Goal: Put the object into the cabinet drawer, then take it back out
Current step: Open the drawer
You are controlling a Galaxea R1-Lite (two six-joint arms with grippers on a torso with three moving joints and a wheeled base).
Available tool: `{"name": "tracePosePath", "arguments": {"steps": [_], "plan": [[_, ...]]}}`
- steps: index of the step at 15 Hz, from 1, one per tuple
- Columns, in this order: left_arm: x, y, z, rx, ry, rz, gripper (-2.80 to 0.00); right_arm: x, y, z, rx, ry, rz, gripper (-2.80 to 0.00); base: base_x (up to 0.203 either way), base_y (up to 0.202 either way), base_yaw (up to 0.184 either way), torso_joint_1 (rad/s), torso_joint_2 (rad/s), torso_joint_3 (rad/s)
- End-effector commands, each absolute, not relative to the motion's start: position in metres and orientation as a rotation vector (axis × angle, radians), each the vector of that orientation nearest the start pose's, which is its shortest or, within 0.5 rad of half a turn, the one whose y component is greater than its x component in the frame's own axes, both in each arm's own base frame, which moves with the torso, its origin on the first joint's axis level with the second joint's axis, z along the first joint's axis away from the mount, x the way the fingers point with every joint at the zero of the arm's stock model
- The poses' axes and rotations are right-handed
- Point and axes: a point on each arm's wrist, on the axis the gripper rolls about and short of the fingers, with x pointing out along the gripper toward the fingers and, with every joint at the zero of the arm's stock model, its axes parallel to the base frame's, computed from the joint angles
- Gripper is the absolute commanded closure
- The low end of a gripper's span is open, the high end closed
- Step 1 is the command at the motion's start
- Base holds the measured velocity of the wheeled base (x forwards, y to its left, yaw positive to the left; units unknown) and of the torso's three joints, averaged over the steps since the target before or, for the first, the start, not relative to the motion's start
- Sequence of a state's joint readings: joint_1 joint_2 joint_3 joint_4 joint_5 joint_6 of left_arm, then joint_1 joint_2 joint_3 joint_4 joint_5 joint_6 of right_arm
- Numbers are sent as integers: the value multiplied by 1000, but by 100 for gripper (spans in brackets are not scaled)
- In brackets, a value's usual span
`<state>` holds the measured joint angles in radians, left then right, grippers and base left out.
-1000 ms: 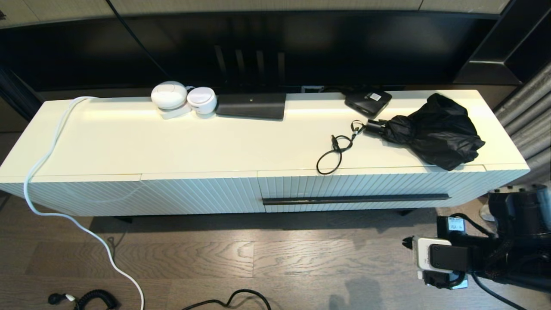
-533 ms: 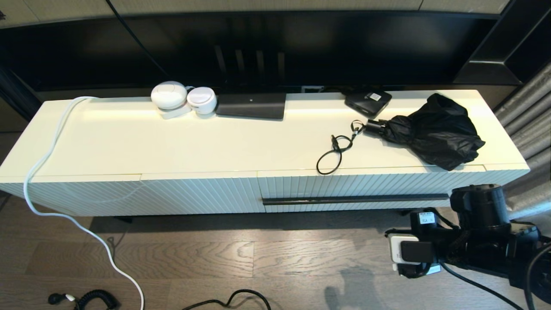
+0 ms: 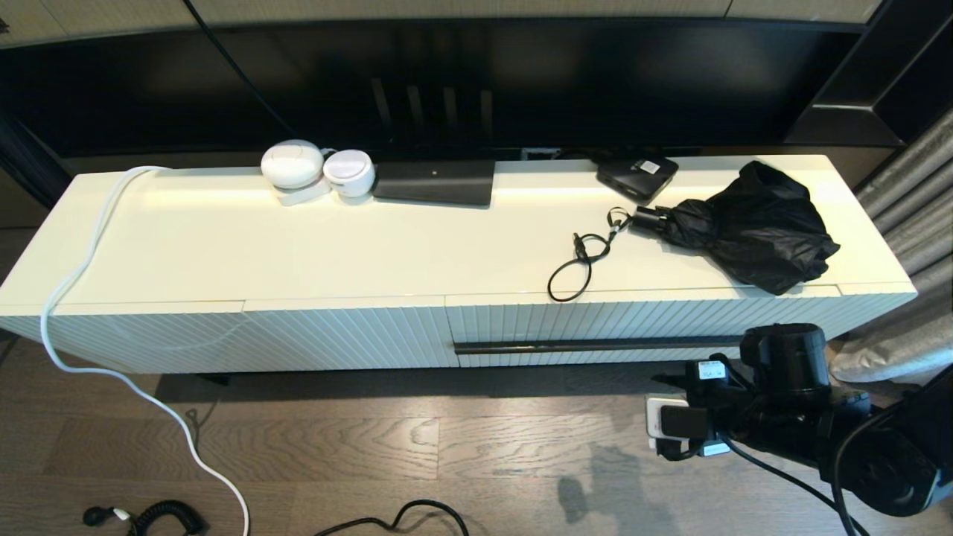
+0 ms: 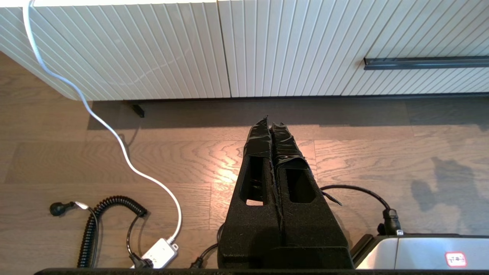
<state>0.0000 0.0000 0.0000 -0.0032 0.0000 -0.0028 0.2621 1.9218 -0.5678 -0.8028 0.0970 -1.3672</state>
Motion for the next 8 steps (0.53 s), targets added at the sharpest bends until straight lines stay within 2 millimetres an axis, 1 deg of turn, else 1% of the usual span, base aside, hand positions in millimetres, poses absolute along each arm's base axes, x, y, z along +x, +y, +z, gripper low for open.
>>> {"name": "tracePosePath", "arguments": {"steps": [1,8], "plan": [[-23,0,76,-3,-3,0,0,295,80,66,-1365,244,685,-280,0,0,0,0,0,0],[-23,0,76,-3,-3,0,0,303,82,54,-1358,274,709,-280,0,0,0,0,0,0]]}}
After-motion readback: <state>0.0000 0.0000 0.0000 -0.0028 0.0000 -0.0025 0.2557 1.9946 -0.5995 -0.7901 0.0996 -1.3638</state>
